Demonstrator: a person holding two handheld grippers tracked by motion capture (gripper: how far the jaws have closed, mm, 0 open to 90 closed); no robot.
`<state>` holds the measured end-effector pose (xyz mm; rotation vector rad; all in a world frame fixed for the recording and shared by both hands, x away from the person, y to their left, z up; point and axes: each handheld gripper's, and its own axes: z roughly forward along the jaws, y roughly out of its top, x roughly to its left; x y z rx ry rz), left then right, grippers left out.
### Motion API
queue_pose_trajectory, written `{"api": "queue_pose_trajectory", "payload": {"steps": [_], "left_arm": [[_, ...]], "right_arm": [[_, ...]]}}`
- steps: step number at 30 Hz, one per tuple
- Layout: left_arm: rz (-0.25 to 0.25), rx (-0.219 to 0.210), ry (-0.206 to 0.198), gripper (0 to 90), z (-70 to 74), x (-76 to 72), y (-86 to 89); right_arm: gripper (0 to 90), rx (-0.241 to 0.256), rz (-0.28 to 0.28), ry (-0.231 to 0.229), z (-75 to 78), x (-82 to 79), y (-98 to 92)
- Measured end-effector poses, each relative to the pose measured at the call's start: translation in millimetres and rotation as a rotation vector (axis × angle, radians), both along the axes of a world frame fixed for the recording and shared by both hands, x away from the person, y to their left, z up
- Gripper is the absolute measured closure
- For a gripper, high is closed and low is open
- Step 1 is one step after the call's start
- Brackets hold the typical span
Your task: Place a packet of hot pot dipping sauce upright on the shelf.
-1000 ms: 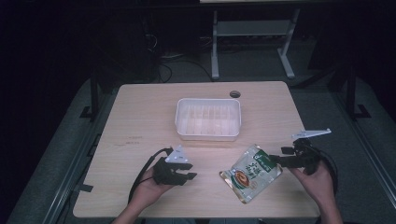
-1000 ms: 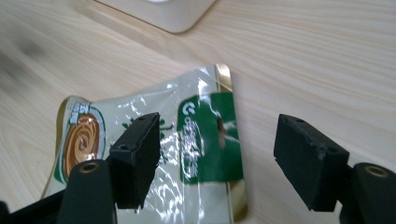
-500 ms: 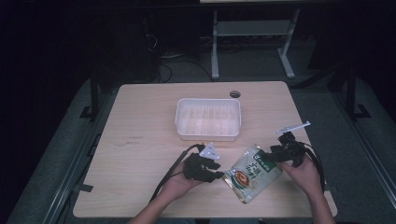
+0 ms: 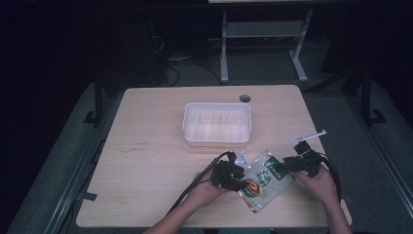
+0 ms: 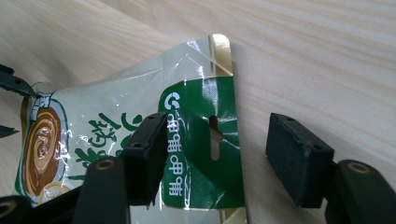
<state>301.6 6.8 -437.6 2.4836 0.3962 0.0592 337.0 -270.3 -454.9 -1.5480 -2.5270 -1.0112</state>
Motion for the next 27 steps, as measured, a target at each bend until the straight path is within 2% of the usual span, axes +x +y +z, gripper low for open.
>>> {"api": "queue_pose_trajectory", "payload": {"steps": [5,10,14,19,22,27], "left_arm": [[-0.004,0.019,-0.027,64.7,-1.2,-3.3,-2.3],[-0.006,0.019,-0.021,65.0,-2.6,-3.0,-3.5],[-0.005,0.021,-0.020,65.6,-3.0,-2.5,-3.5],[0.000,0.018,-0.017,65.7,-3.9,-2.3,-3.6],[0.007,0.010,-0.014,65.9,-5.0,-1.8,-3.4],[0.008,0.011,-0.020,66.4,-5.7,-1.8,-3.4]], "right_arm": [[42.0,0.002,0.017,0.010,-1.6,-0.2,2.4],[45.5,0.008,0.038,0.025,-2.5,-0.2,6.1],[45.7,0.024,0.041,0.013,0.7,-0.9,6.5],[49.5,0.061,0.043,-0.012,11.2,-5.1,3.4],[53.6,0.105,0.054,-0.038,20.4,-9.6,0.8],[58.2,0.139,0.065,-0.027,21.6,-10.3,-0.5]]}}
